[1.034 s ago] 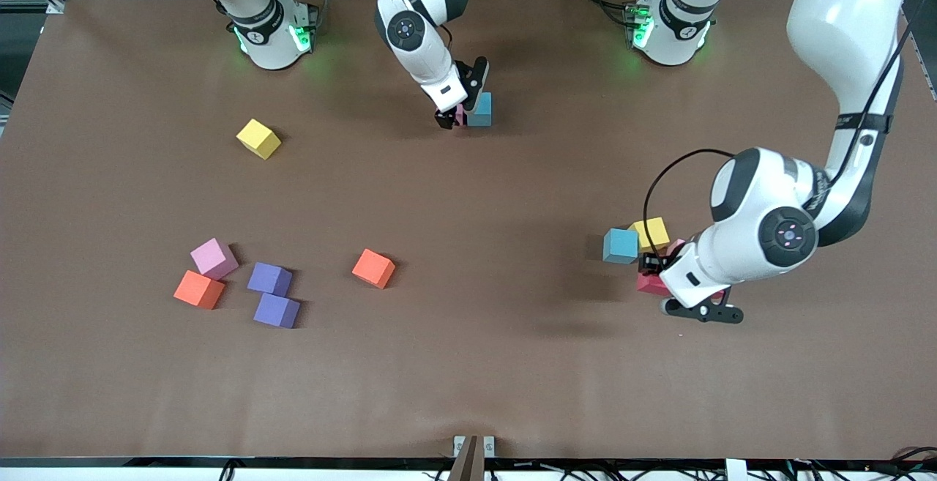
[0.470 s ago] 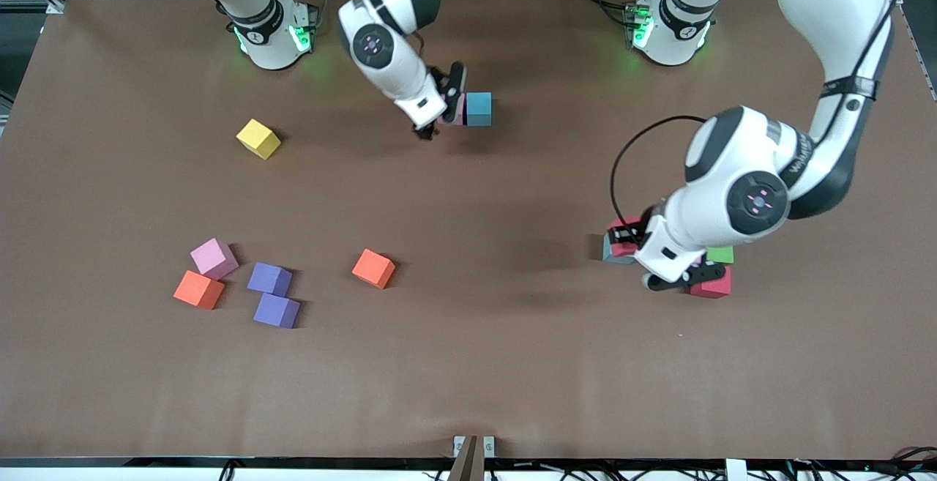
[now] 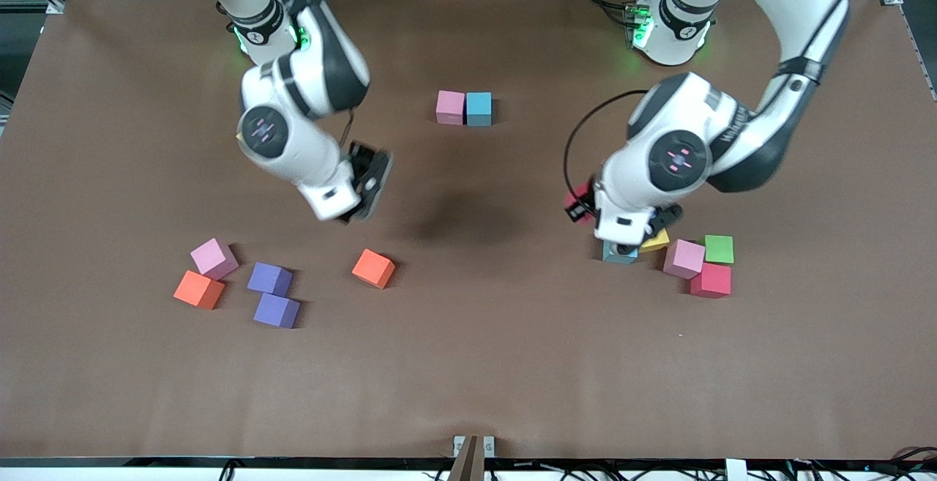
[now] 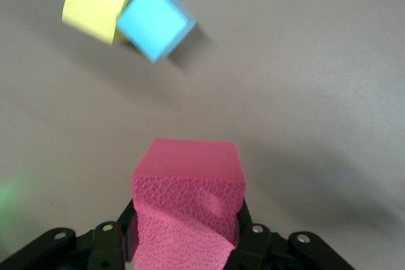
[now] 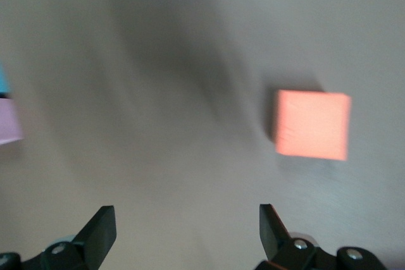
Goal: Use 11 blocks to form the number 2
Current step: 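Grasp the orange cube with the right gripper while the left gripper carries red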
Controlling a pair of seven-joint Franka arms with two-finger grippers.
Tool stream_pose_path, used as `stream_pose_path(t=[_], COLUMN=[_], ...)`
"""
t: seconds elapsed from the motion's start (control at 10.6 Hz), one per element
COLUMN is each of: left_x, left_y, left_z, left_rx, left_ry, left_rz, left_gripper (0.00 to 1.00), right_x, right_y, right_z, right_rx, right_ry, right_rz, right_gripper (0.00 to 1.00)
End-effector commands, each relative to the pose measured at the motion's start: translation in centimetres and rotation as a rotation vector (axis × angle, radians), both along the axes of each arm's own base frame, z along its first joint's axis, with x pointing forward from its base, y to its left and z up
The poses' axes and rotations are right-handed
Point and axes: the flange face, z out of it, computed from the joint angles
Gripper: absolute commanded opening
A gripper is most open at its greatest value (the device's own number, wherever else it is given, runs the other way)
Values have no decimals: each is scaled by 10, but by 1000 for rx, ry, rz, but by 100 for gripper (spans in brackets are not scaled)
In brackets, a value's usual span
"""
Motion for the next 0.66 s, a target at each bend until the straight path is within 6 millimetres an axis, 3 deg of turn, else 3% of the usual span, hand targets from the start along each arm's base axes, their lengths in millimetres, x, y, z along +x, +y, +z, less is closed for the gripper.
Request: stream_pose_path(t=[0.0, 0.19, 0.38, 0.56], left_x=[-51, -86, -114, -154], left_y=[-27, -37, -39, -51], left_z=[-11, -9, -13, -24], left_rx=[74, 100, 83, 61], left_ry=[-35, -44, -9, -24], left_rz=[174, 269, 465, 563], left_gripper=[20, 20, 17, 17], right_x=[39, 56, 77, 80], right_y=[-15, -9, 6, 12], right_z=[-29, -61, -72, -84], right_rx=[9, 70, 52, 41], right_ry=[-88, -74, -122, -187], right_rz=[-111, -193, -173, -172], right_gripper=[100, 100, 100, 100])
